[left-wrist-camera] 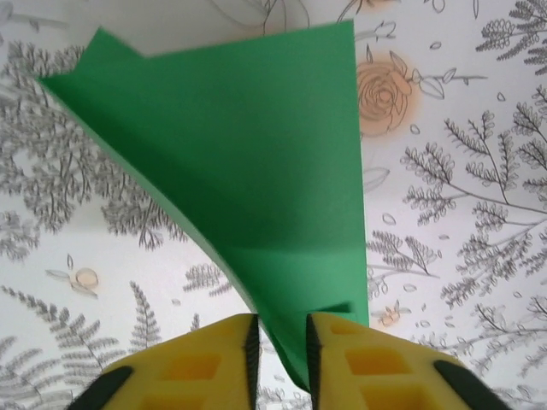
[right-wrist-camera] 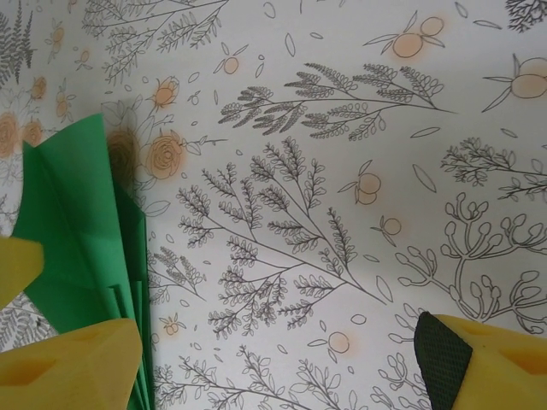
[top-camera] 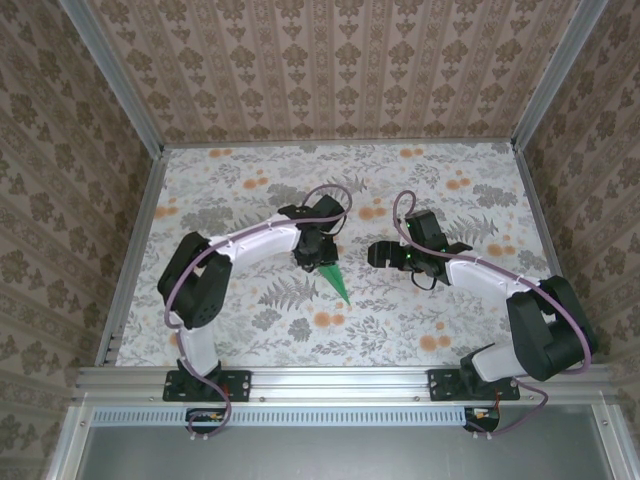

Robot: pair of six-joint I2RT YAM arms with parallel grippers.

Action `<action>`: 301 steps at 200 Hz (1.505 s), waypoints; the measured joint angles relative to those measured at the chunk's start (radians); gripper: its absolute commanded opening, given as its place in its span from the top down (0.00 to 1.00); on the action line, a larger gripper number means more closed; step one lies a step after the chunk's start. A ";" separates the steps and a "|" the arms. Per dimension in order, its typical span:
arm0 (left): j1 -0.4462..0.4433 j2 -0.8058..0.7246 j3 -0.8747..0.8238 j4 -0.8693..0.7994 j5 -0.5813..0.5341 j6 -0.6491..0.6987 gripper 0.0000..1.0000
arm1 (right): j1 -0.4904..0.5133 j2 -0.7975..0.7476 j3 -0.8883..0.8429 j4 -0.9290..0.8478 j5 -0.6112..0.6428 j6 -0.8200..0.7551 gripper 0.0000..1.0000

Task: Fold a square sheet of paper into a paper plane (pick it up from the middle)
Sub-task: Move a paper plane to the center of the table.

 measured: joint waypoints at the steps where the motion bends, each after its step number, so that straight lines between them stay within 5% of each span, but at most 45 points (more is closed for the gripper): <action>1: 0.000 -0.002 -0.001 0.000 0.000 -0.003 0.86 | 0.000 0.000 0.000 0.000 0.000 0.000 0.14; 36: -0.006 -0.050 -0.031 0.019 0.023 -0.024 1.00 | -0.004 0.000 0.000 0.000 0.008 0.001 0.14; 123: 0.010 -0.218 -0.119 0.280 0.139 0.031 1.00 | -0.039 -0.113 -0.001 -0.087 0.035 0.019 0.16; 210: 0.081 -0.076 -0.331 0.687 0.357 0.032 1.00 | 0.033 -0.086 0.018 -0.085 -0.104 0.105 0.49; 260: 0.100 -0.053 -0.393 0.743 0.386 0.035 1.00 | 0.134 0.060 0.100 -0.084 -0.107 0.109 0.62; 301: 0.105 -0.053 -0.417 0.748 0.386 0.039 1.00 | 0.161 0.137 0.163 -0.099 -0.106 0.104 0.63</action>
